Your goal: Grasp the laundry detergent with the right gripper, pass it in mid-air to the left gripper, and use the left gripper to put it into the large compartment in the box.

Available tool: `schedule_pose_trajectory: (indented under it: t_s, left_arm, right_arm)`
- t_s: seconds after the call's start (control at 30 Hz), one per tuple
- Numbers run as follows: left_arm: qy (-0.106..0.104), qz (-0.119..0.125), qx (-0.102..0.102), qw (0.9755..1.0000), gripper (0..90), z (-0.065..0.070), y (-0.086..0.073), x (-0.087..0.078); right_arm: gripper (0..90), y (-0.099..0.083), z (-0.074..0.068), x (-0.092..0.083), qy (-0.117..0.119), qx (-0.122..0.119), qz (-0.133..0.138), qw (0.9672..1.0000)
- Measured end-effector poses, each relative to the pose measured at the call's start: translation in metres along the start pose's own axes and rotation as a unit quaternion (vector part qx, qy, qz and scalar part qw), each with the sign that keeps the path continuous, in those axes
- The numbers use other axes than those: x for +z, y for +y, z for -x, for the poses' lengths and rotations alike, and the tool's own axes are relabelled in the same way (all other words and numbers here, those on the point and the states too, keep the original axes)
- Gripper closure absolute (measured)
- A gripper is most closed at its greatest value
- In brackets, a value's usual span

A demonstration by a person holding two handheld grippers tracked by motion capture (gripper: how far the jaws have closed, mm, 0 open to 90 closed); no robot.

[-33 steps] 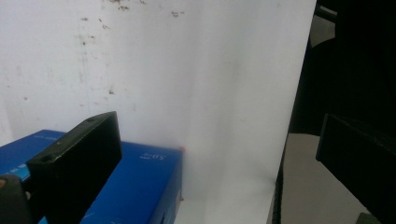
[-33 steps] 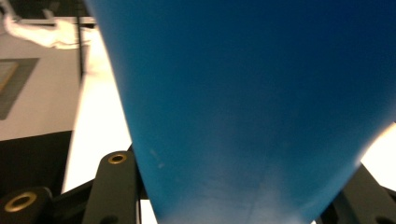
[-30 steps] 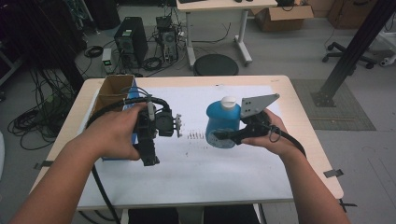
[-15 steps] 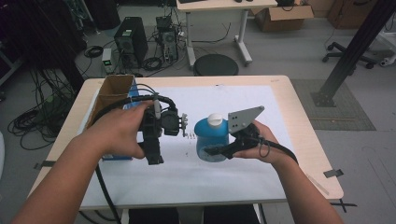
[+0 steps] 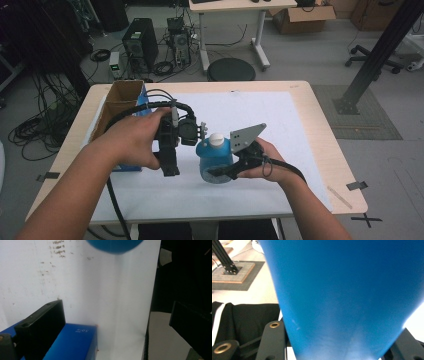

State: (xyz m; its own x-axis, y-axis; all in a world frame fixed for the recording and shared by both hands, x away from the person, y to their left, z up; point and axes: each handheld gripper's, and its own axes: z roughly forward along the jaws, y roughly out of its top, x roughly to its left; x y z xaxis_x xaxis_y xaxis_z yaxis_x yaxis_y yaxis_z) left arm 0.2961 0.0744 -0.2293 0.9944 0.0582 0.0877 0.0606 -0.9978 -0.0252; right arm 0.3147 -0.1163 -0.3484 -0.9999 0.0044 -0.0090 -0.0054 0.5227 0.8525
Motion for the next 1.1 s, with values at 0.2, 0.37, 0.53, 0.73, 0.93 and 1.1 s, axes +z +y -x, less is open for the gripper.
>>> schedule_pose_trajectory:
  t_s: [0.2,0.37,0.53,0.73,0.93,1.1]
  left_arm:
    - [0.002,-0.003,0.004,1.0000,0.8,0.002,0.002,0.001]
    - [0.002,-0.004,0.012,0.9999,0.8,0.003,0.005,0.002]
    - [0.000,-0.006,0.013,0.9999,0.8,0.003,0.006,0.002]
    - [-0.006,-0.003,0.010,0.9999,0.8,0.004,0.007,0.005]
    - [-0.011,-0.001,0.012,0.9999,0.7,0.005,0.007,0.010]
    - [-0.013,0.001,0.016,0.9998,0.7,0.005,0.007,0.012]
  right_arm:
    - [45.8,0.000,-0.001,0.017,0.006,0.003,0.001,1.0000]
    - [45.8,-0.004,-0.002,0.028,0.009,0.012,0.002,0.9999]
    - [45.8,-0.005,-0.003,0.039,0.013,0.009,-0.001,0.9999]
    - [45.8,-0.002,-0.006,0.052,0.016,0.004,0.002,0.9999]
    - [45.8,-0.001,-0.005,0.062,0.017,0.008,0.007,0.9998]
    - [45.8,0.002,-0.007,0.068,0.017,0.005,0.013,0.9998]
